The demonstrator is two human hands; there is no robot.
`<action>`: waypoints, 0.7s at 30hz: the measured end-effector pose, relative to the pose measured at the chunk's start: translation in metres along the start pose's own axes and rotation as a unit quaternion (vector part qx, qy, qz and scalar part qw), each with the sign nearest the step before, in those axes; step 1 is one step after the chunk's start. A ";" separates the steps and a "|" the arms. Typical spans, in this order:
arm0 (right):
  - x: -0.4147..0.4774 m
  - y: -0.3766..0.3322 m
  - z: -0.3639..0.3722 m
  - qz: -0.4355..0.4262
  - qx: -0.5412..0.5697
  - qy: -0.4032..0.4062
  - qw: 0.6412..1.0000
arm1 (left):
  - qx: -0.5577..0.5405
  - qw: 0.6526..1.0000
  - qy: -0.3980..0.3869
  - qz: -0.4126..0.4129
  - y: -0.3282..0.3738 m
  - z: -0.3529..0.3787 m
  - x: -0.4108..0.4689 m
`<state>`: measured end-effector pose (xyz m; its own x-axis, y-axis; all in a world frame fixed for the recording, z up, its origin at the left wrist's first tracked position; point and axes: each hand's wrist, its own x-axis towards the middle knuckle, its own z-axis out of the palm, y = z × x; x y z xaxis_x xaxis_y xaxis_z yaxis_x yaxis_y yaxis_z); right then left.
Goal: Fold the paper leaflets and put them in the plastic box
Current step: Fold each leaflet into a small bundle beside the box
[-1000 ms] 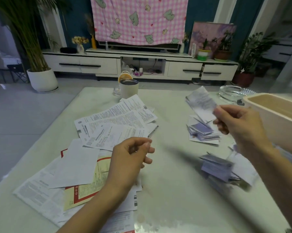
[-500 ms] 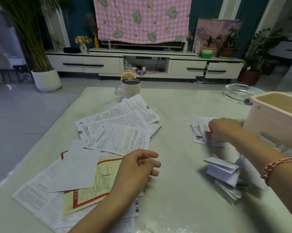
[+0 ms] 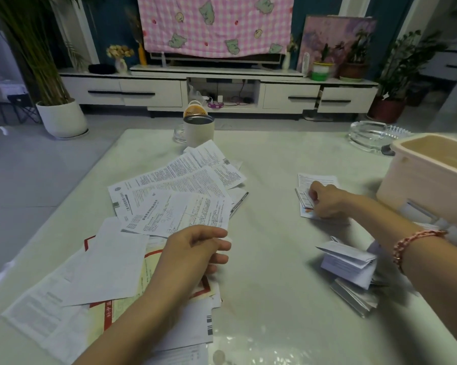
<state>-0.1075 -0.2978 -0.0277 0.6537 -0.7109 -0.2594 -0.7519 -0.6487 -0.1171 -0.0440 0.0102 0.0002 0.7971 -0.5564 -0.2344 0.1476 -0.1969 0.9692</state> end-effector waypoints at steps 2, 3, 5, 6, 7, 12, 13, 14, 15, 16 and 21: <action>-0.003 -0.001 0.002 -0.001 0.005 0.006 1.000 | 0.004 1.000 0.000 0.000 0.001 -0.002 -0.001; -0.005 -0.001 0.004 -0.001 0.001 0.012 1.000 | 0.003 1.000 0.000 -0.001 0.002 -0.004 -0.001; -0.009 -0.001 0.005 -0.004 -0.008 0.023 1.000 | 0.000 1.000 -0.002 -0.004 0.003 -0.006 -0.002; -0.014 -0.001 0.003 -0.006 -0.001 0.024 1.000 | -0.001 1.000 -0.004 -0.004 0.005 -0.008 -0.004; -0.019 -0.001 0.001 -0.012 0.010 0.022 1.000 | -0.002 1.000 -0.004 -0.004 0.005 -0.011 -0.005; -0.053 -0.006 -0.039 -0.044 0.058 0.055 0.996 | -0.002 1.000 -0.006 0.003 0.010 -0.024 -0.010; -0.061 -0.011 -0.047 -0.046 0.068 0.091 0.992 | -0.004 1.000 -0.006 0.005 0.010 -0.027 -0.010; -0.069 -0.017 -0.053 -0.050 0.079 0.129 0.987 | -0.004 1.000 -0.004 0.009 0.010 -0.031 -0.010; -0.076 -0.027 -0.058 -0.064 0.090 0.161 0.981 | -0.004 1.000 -0.001 0.012 0.010 -0.036 -0.011; -0.083 -0.039 -0.058 -0.086 0.103 0.181 0.974 | -0.001 1.000 0.003 0.016 0.010 -0.039 -0.010; -0.116 -0.123 -0.015 -0.243 0.119 0.158 0.949 | -0.016 0.997 0.068 0.029 0.010 -0.063 -0.004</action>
<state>-0.0896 -0.1401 0.0307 0.8931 -0.4132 0.1778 -0.3273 -0.8681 -0.3731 -0.0088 0.0613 0.0159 0.8769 -0.4507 -0.1670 0.1155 -0.1398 0.9834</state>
